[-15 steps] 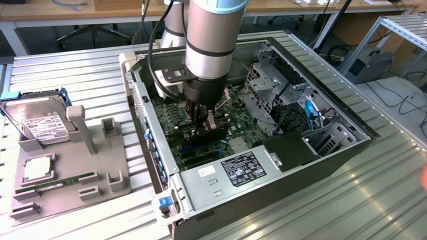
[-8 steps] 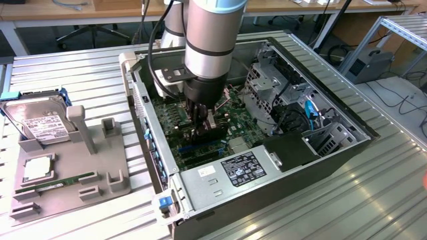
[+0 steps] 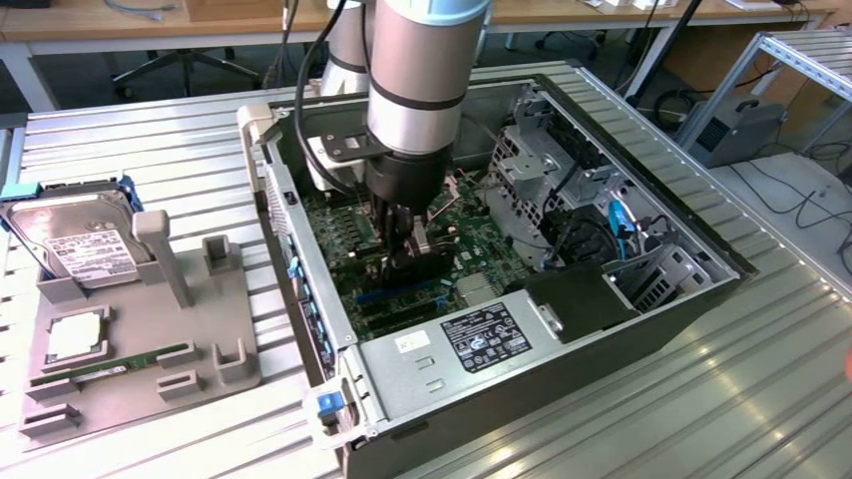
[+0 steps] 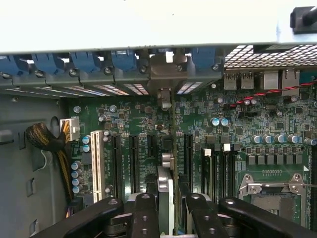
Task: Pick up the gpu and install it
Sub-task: 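Insert the gpu into the slot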
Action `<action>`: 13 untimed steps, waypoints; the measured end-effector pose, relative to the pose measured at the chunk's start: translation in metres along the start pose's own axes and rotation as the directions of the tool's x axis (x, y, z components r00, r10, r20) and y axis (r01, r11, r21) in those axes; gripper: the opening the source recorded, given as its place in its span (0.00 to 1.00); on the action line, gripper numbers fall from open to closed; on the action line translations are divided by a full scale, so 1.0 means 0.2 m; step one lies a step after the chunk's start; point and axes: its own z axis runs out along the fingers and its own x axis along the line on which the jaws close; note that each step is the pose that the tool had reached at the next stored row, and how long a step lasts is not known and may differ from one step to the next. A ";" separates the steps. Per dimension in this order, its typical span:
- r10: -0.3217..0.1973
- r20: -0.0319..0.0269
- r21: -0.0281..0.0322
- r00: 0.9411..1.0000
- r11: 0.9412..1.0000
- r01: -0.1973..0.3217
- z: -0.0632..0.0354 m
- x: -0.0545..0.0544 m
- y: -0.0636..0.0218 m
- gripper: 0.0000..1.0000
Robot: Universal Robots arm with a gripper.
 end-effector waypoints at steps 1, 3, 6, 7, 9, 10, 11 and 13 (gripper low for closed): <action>0.000 0.001 0.000 1.000 1.000 0.000 0.000 0.00 0.000 0.27; 0.000 0.003 0.000 1.000 1.000 0.000 -0.001 0.00 0.000 0.27; 0.000 0.010 0.000 1.000 1.000 0.000 0.000 0.00 0.000 0.27; 0.000 0.010 0.000 1.000 1.000 0.000 0.000 0.00 0.000 0.27; 0.000 0.010 0.000 1.000 1.000 0.000 0.000 0.00 0.000 0.27; 0.000 0.011 0.000 1.000 1.000 0.000 0.000 0.00 0.000 0.27; 0.000 0.014 0.000 1.000 1.000 0.000 0.000 0.00 0.000 0.27; -0.001 0.028 0.000 1.000 1.000 0.001 0.000 0.00 0.000 0.27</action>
